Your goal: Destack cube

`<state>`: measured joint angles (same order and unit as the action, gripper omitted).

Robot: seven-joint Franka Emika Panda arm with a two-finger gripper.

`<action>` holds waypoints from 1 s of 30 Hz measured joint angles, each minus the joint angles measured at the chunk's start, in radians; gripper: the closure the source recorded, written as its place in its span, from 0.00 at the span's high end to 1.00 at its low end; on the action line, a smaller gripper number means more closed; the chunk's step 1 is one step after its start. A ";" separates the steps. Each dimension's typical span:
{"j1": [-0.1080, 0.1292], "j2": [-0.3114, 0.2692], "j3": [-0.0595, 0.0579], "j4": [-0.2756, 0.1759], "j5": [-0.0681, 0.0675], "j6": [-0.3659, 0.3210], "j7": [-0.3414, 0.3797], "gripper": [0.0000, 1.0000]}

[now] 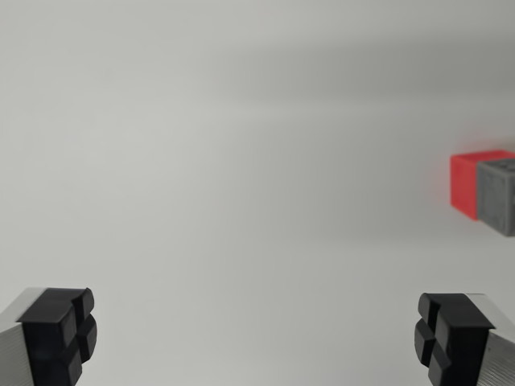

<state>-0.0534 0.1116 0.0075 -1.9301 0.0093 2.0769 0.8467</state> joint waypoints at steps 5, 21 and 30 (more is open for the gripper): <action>0.000 0.000 0.000 0.000 0.000 0.000 0.000 1.00; -0.002 0.000 -0.003 -0.003 0.000 0.001 -0.007 1.00; -0.010 0.002 -0.012 -0.014 0.000 0.010 -0.031 1.00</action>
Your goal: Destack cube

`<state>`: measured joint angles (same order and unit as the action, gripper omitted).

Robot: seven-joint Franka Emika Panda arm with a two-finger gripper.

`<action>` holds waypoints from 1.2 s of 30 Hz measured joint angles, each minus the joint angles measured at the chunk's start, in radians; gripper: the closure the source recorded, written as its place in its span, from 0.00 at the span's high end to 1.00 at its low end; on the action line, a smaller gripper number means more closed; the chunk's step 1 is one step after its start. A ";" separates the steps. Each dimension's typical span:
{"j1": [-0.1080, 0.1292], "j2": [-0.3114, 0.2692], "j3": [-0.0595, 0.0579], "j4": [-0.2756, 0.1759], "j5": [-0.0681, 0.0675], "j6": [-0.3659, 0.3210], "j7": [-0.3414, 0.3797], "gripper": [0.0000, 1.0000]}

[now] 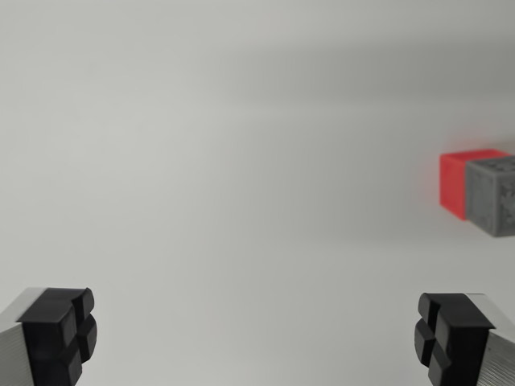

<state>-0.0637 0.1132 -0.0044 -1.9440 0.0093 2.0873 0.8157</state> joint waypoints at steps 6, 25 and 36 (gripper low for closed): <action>-0.011 0.001 -0.007 -0.014 0.000 0.013 -0.028 1.00; -0.060 0.017 -0.036 -0.054 0.003 0.061 -0.142 1.00; -0.100 0.040 -0.057 -0.075 0.006 0.097 -0.230 1.00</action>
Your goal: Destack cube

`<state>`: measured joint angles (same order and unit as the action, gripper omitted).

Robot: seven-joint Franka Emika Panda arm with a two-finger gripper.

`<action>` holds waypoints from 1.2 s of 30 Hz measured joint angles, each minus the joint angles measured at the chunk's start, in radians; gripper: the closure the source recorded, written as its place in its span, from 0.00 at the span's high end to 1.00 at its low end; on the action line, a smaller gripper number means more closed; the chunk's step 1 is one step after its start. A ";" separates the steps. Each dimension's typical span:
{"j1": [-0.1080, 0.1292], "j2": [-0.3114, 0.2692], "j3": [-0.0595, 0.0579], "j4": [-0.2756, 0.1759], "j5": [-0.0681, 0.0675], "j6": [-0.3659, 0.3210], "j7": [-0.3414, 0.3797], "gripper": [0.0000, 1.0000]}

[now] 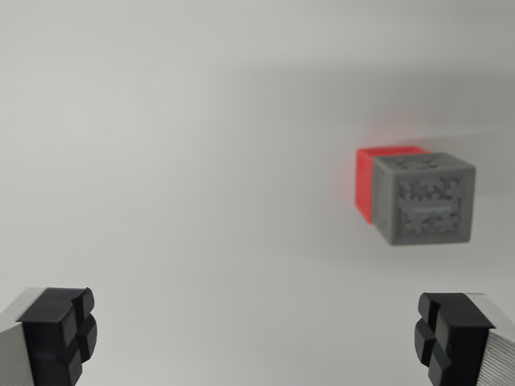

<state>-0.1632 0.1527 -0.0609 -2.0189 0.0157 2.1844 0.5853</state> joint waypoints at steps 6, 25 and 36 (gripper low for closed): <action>-0.024 0.016 -0.011 -0.007 0.003 0.020 -0.053 1.00; -0.113 0.092 -0.043 -0.010 0.014 0.085 -0.235 1.00; -0.151 0.148 -0.051 -0.003 0.023 0.134 -0.301 1.00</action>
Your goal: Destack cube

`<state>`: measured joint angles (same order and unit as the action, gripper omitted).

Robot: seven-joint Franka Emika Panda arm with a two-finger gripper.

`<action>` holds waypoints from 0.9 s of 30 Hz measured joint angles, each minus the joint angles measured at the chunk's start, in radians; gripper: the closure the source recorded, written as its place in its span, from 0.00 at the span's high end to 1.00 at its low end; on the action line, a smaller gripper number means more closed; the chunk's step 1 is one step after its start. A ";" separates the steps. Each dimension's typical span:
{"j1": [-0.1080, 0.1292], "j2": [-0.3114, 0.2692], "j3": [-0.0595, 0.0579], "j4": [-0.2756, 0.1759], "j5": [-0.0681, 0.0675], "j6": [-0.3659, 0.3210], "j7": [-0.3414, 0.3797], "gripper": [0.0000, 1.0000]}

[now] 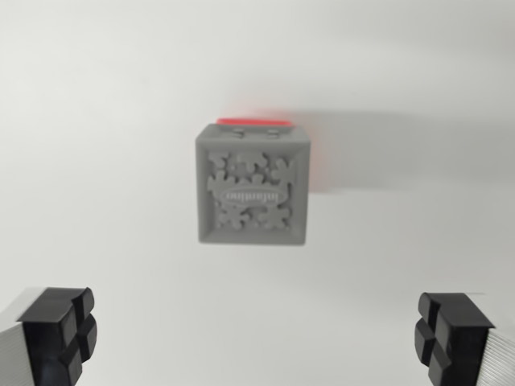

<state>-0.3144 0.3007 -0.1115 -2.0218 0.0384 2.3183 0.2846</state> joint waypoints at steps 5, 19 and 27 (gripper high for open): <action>0.000 0.045 0.005 -0.011 0.007 0.052 -0.004 1.00; 0.000 0.141 0.007 -0.021 0.024 0.159 -0.016 1.00; -0.002 0.189 0.011 -0.021 0.033 0.206 -0.022 1.00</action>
<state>-0.3167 0.4901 -0.1006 -2.0428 0.0713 2.5244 0.2628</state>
